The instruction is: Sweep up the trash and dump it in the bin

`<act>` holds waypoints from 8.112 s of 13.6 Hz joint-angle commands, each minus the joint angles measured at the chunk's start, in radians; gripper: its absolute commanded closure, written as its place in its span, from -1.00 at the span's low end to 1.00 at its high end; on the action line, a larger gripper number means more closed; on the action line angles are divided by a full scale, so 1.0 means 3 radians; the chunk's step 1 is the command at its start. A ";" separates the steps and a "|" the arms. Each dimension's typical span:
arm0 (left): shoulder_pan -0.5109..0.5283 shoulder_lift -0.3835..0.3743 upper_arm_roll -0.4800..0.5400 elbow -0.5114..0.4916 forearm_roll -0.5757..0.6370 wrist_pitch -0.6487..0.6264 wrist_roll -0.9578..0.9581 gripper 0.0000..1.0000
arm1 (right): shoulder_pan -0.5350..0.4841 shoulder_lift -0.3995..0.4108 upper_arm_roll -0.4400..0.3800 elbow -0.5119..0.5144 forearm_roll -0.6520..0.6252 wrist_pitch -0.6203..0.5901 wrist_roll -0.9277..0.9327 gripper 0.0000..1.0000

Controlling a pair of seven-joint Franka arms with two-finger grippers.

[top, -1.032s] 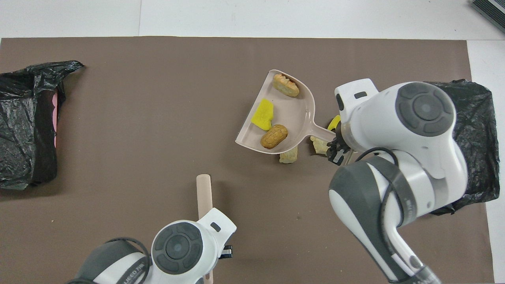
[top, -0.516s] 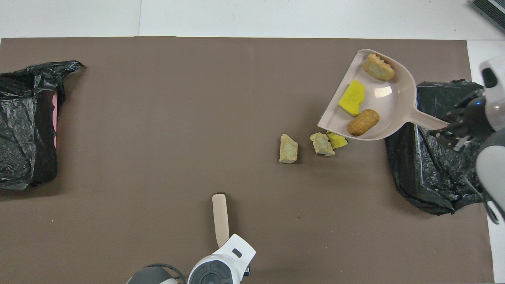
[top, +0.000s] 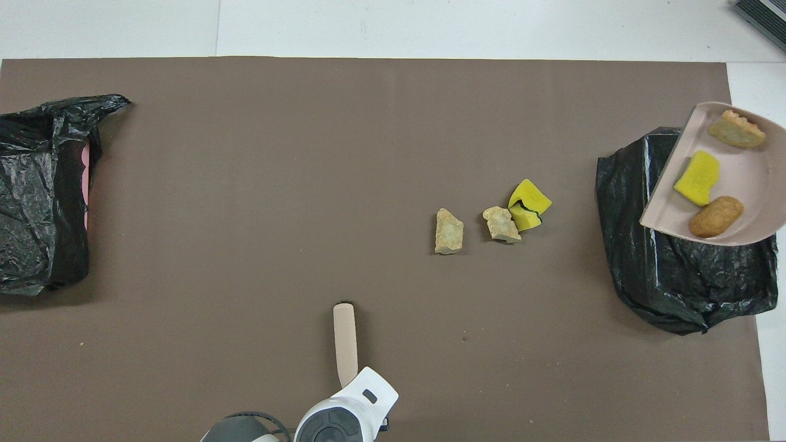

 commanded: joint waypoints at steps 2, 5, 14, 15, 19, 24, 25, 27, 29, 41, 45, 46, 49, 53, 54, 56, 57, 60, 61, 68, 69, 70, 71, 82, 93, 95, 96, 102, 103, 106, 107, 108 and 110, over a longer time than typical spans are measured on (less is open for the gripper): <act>-0.0029 -0.0009 0.0045 -0.0062 -0.0063 0.0039 0.0239 0.28 | -0.0045 0.0033 0.0054 0.0014 -0.0584 0.0187 -0.0489 1.00; -0.0014 0.0007 0.0051 -0.0031 -0.0063 0.0024 0.0265 -0.13 | -0.0019 -0.0115 0.0085 -0.0308 -0.0999 0.0448 -0.0577 1.00; -0.0019 0.0053 0.0754 0.0561 0.0492 -0.0063 0.0878 -1.00 | 0.0482 -0.0299 0.0111 -0.0652 -0.2221 0.0571 -0.0572 1.00; -0.0029 0.0078 0.0964 0.0628 0.0616 -0.0073 0.0970 -1.00 | 0.0528 -0.0294 0.0116 -0.0636 -0.2333 0.0561 -0.0562 1.00; -0.0075 0.0619 0.1685 0.1271 0.1438 -0.0236 0.1241 -1.00 | 0.0998 -0.0350 0.0121 -0.0626 -0.2902 0.0127 -0.0235 1.00; -0.0157 0.0937 0.2427 0.2141 0.1532 -0.0640 0.2073 -1.00 | 0.1407 -0.0361 0.0161 -0.0264 -0.2923 -0.0705 -0.0214 1.00; -0.0157 0.0937 0.2519 0.2274 0.1532 -0.0763 0.2202 -1.00 | 0.1478 -0.0361 0.0202 -0.0202 -0.2902 -0.0910 -0.0158 1.00; -0.0157 0.0932 0.2719 0.2560 0.1537 -0.0881 0.2320 -1.00 | 0.1596 -0.0361 0.0350 -0.0095 -0.2872 -0.1283 0.0193 1.00; -0.0157 0.0927 0.2842 0.2867 0.1537 -0.1156 0.2498 -1.00 | 0.1607 -0.0361 0.0550 -0.0053 -0.2638 -0.1418 0.0612 1.00; -0.0127 0.0917 0.3022 0.3175 0.1552 -0.1668 0.2730 -1.00 | 0.1805 -0.0014 0.0811 0.0130 -0.0873 -0.0820 0.3940 1.00; -0.0101 0.1019 0.3006 0.3354 0.1542 -0.1812 0.2730 -1.00 | 0.2215 0.0599 0.0816 0.0625 -0.0867 -0.0733 0.5137 1.00; -0.0101 0.1024 0.3001 0.3354 0.1547 -0.1817 0.2725 -1.00 | 0.2301 0.0758 0.0816 0.0763 -0.0832 -0.0728 0.5408 1.00; -0.0055 0.1065 0.2909 0.3369 0.1553 -0.1873 0.2724 -1.00 | 0.2364 0.0953 0.0816 0.0872 -0.0393 -0.0483 0.6196 1.00; -0.0050 0.0994 0.2848 0.3349 0.1548 -0.1873 0.2689 -1.00 | 0.2532 0.1372 0.0831 0.1244 -0.0315 -0.0345 0.6902 1.00; -0.0040 0.0978 0.2847 0.3339 0.1542 -0.1863 0.2674 -1.00 | 0.2563 0.1469 0.0827 0.1316 -0.0204 -0.0243 0.7056 1.00; -0.0029 0.0978 0.2853 0.3334 0.1542 -0.1873 0.2673 -1.00 | 0.2706 0.1643 0.0821 0.1327 -0.0182 0.0013 0.7301 1.00; -0.0029 0.0978 0.2853 0.3334 0.1542 -0.1868 0.2668 -1.00 | 0.2742 0.1735 0.0816 0.1332 -0.0182 0.0140 0.7475 1.00; -0.0029 0.0978 0.2848 0.3329 0.1542 -0.1833 0.2673 -1.00 | 0.2773 0.1935 0.0826 0.1332 -0.0192 0.0534 0.7594 1.00; -0.0029 0.0978 0.2847 0.3324 0.1542 -0.1832 0.2673 -1.00 | 0.2798 0.1966 0.0832 0.1332 -0.0182 0.0616 0.7594 1.00; 0.0017 0.1106 0.2848 0.3359 0.1548 -0.1746 0.2704 -1.00 | 0.2972 0.2063 0.0832 0.1271 -0.0049 0.0873 0.7635 1.00; 0.0027 0.1238 0.2842 0.3476 0.1542 -0.1705 0.2704 -1.00 | 0.2972 0.2083 0.0832 0.1266 -0.0044 0.0858 0.7630 1.00; 0.0027 0.1345 0.2842 0.3608 0.1542 -0.1745 0.2704 -1.00 | 0.2967 0.2084 0.0832 0.1266 -0.0039 0.0817 0.7630 1.00; 0.0032 0.1392 0.2842 0.3655 0.1542 -0.1735 0.2704 -1.00 | 0.2967 0.2078 0.0832 0.1266 -0.0013 0.0852 0.7630 1.00; 0.0114 0.1867 0.2511 0.3906 0.1583 -0.1460 0.2607 -1.00 | 0.2941 0.1231 0.0908 0.1088 0.0319 -0.0424 0.6981 -1.00; 0.0150 0.2441 0.1391 0.3453 0.2401 -0.0489 0.1063 -1.00 | 0.3804 -0.0274 0.0939 -0.1734 0.1096 0.0907 0.7946 -1.00; 0.0150 0.2491 0.1248 0.3283 0.2462 -0.0284 0.0834 -1.00 | 0.4035 -0.0208 0.0934 -0.1975 0.1091 0.1270 0.8135 -1.00; 0.0150 0.2532 0.1161 0.3232 0.2518 -0.0187 0.0681 -1.00 | 0.4056 -0.0202 0.0934 -0.2037 0.1096 0.1327 0.8136 -1.00; 0.0145 0.2640 0.0981 0.2828 0.2601 0.0325 0.0220 -1.00 | 0.4148 -0.0069 0.0939 -0.2175 0.1137 0.1681 0.8218 -0.98; 0.0140 0.2676 0.0981 0.2812 0.2611 0.0381 0.0118 -1.00 | 0.4148 -0.0049 0.0939 -0.2155 0.1137 0.1681 0.8233 -0.89; 0.0139 0.2747 0.0981 0.2812 0.2601 0.0458 0.0035 -0.84 | 0.4138 -0.0023 0.0939 -0.2135 0.1137 0.1793 0.8243 0.34; 0.0140 0.2747 0.0976 0.2802 0.2596 0.0458 0.0035 -0.65 | 0.4173 -0.0028 0.0934 -0.2119 0.1137 0.1788 0.8289 0.78; 0.0145 0.2747 0.0966 0.2802 0.2591 0.0453 0.0025 -0.51 | 0.4174 -0.0023 0.0934 -0.2104 0.1102 0.1798 0.8355 1.00; 0.0140 0.2727 0.0940 0.2736 0.2580 0.0438 0.0020 -0.16 | 0.4164 0.0023 0.0924 -0.2038 0.1076 0.1793 0.8366 1.00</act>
